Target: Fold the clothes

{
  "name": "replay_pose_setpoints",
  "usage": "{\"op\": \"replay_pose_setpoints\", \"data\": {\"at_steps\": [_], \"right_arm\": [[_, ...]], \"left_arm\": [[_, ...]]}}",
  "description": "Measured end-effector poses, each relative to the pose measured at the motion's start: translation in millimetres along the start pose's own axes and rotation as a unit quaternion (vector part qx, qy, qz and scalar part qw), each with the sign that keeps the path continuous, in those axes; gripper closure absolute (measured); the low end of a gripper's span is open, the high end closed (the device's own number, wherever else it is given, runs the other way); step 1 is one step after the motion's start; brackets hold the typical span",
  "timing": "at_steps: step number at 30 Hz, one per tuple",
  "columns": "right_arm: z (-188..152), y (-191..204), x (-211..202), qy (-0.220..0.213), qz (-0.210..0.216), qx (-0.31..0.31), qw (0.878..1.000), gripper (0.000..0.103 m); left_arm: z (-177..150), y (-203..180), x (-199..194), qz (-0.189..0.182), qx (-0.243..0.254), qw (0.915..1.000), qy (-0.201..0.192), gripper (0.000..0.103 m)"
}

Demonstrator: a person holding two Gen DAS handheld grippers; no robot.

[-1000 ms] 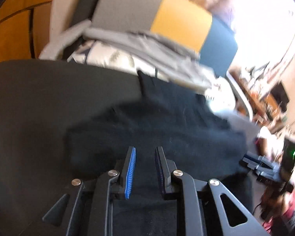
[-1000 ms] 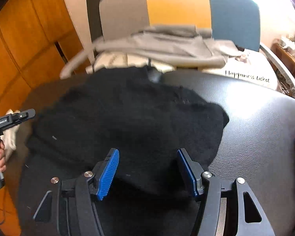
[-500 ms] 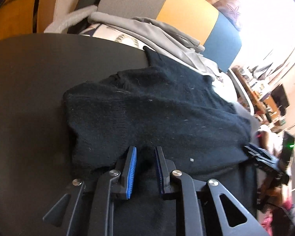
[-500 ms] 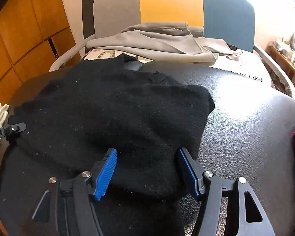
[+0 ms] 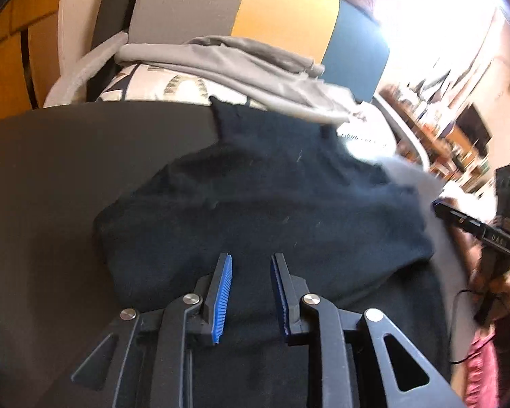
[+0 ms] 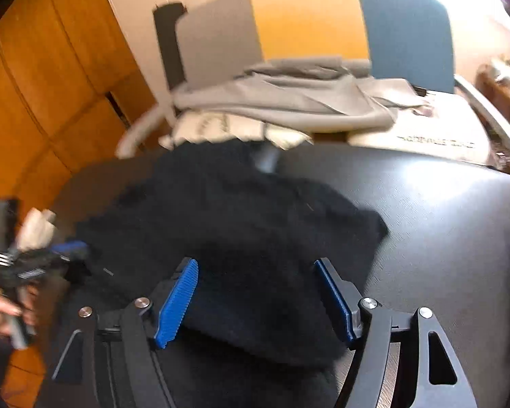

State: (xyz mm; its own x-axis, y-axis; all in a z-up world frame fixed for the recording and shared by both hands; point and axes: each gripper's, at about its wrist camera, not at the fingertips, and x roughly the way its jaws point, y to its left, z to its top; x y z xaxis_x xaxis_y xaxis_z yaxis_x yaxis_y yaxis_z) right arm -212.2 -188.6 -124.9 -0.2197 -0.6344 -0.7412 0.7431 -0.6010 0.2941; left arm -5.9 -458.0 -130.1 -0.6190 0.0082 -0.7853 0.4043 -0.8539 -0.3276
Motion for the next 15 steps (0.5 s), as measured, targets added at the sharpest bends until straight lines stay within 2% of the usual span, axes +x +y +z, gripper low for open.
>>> {"op": "replay_pose_setpoints", "data": {"at_steps": [2, 4, 5, 8, 11, 15], "right_arm": [[15, -1, 6, 0.011, 0.036, 0.018, 0.999, 0.032], [29, -2, 20, 0.031, 0.063, 0.032, 0.997, 0.047], [36, -3, 29, 0.042, 0.075, 0.038, 0.996, 0.059], [58, -4, 57, 0.066, 0.106, 0.056, 0.991, 0.059], [79, -5, 85, 0.080, 0.127, 0.078, 0.986, 0.059], [110, -19, 128, 0.101, 0.161, 0.121, 0.974, 0.056]], "left_arm": [[16, 0, 1, 0.003, 0.004, 1.0000, -0.007, 0.080], [32, 0, 3, 0.016, 0.016, 0.9997, -0.009, 0.079], [40, 0, 4, 0.020, 0.023, 0.9995, -0.008, 0.079], [67, 6, 14, 0.023, 0.035, 0.9991, 0.002, 0.077], [91, 17, 33, 0.016, 0.025, 0.9993, 0.023, 0.075], [124, 43, 67, -0.022, -0.017, 0.9980, 0.058, 0.074]]}}
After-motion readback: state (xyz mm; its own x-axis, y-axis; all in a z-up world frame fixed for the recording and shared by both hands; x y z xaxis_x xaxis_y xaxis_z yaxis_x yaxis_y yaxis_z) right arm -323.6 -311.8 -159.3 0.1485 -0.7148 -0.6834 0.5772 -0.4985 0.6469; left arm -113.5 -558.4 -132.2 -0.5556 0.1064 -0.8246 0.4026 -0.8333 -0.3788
